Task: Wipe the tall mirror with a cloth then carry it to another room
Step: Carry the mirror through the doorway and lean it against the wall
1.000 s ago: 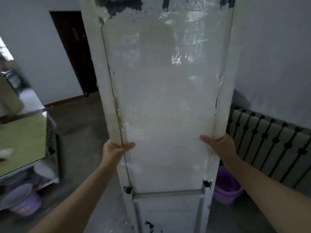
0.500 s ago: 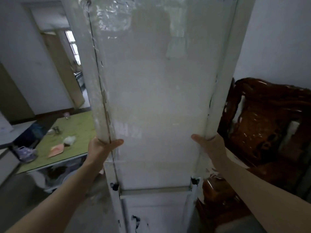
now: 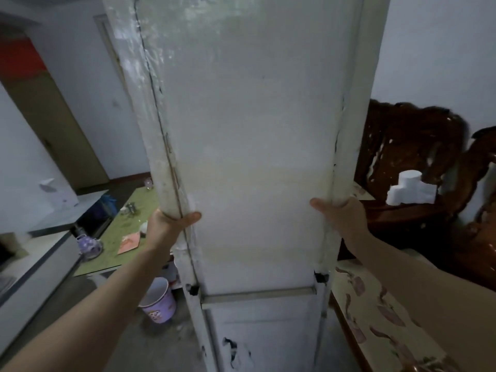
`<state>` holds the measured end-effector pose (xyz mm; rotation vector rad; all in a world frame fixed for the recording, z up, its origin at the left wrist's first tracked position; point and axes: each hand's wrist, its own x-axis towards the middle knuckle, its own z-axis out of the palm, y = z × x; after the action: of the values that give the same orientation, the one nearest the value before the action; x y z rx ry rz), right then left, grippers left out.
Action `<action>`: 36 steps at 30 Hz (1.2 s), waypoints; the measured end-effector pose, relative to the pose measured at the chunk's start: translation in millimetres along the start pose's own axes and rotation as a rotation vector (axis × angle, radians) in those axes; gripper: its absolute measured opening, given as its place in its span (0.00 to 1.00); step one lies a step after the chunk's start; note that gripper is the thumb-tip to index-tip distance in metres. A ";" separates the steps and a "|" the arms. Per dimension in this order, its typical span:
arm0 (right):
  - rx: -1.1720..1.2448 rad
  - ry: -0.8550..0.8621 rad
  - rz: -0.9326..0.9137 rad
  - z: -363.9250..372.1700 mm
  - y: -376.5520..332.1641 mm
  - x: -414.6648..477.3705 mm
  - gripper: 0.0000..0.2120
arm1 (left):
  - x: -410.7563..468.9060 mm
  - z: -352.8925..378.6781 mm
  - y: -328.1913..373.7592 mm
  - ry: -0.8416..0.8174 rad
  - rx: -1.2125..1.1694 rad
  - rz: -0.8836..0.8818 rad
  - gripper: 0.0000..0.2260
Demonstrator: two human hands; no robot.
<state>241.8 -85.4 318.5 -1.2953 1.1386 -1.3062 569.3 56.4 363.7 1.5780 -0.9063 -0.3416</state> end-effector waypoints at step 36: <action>-0.073 -0.056 -0.128 321.8 57.6 598.4 0.11 | 642.3 210.1 -155.5 -0.034 -0.113 -0.029 0.22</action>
<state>564.3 -685.8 340.4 -1.4696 1.0878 -1.3224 901.5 -552.0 342.5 1.4862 -0.8760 -0.4339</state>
